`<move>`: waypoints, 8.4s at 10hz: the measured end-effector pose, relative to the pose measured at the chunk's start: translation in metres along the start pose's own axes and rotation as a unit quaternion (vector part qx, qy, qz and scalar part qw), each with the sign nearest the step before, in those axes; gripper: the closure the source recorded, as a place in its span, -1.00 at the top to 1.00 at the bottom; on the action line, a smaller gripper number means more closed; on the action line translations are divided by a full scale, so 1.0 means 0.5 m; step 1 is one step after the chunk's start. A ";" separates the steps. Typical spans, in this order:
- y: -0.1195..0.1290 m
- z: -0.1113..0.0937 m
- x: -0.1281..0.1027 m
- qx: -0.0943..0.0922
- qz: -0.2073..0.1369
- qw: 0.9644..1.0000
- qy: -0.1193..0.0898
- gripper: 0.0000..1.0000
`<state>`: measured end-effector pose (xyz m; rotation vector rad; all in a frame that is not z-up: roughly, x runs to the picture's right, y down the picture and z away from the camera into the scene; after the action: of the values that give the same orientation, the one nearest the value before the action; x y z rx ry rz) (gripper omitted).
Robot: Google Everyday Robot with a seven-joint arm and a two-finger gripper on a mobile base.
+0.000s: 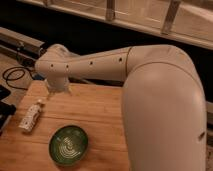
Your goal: Place the bottle in the ceramic bowl
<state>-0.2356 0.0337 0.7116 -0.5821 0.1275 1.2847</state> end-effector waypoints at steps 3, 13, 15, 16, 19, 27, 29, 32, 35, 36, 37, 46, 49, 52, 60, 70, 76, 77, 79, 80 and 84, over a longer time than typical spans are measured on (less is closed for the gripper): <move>0.088 0.043 -0.048 -0.040 -0.029 0.999 -0.014 0.30; 0.105 0.073 -0.073 -0.048 -0.006 0.999 -0.024 0.30; 0.110 0.090 -0.064 -0.048 -0.011 0.999 -0.016 0.30; 0.119 0.114 -0.070 -0.050 -0.014 0.999 -0.010 0.30; 0.174 0.195 -0.097 -0.051 -0.029 0.998 0.012 0.30; 0.275 0.350 -0.065 -0.055 -0.072 0.992 0.086 0.30; 0.265 0.349 -0.068 -0.053 -0.070 0.992 0.085 0.30; 0.270 0.350 -0.067 -0.063 -0.062 0.993 0.081 0.30; 0.291 0.378 -0.056 -0.109 -0.026 0.991 0.079 0.30; 0.306 0.383 -0.054 -0.117 -0.025 0.990 0.078 0.30; 0.314 0.387 -0.053 -0.121 -0.023 0.989 0.077 0.30; 0.406 0.491 -0.026 -0.079 -0.073 0.985 0.131 0.00; 0.401 0.486 -0.029 -0.078 -0.072 0.986 0.131 -0.55; 0.391 0.484 -0.029 -0.075 -0.070 0.987 0.126 -1.00; 0.180 0.338 -0.082 -0.157 -0.046 0.985 0.056 -1.00; -0.097 0.119 0.191 -0.125 -0.026 0.990 0.056 -1.00; 0.035 0.103 0.362 -0.139 -0.028 0.984 0.109 -0.93; 0.043 0.106 0.367 -0.141 -0.030 0.983 0.113 -0.93; 0.038 0.104 0.366 -0.139 -0.028 0.983 0.112 -0.93; 0.042 0.105 0.366 -0.140 -0.030 0.983 0.113 -0.93; 0.041 0.106 0.366 -0.140 -0.030 0.983 0.113 -0.93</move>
<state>-0.2123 0.2206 0.6755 -0.9670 0.1174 1.1838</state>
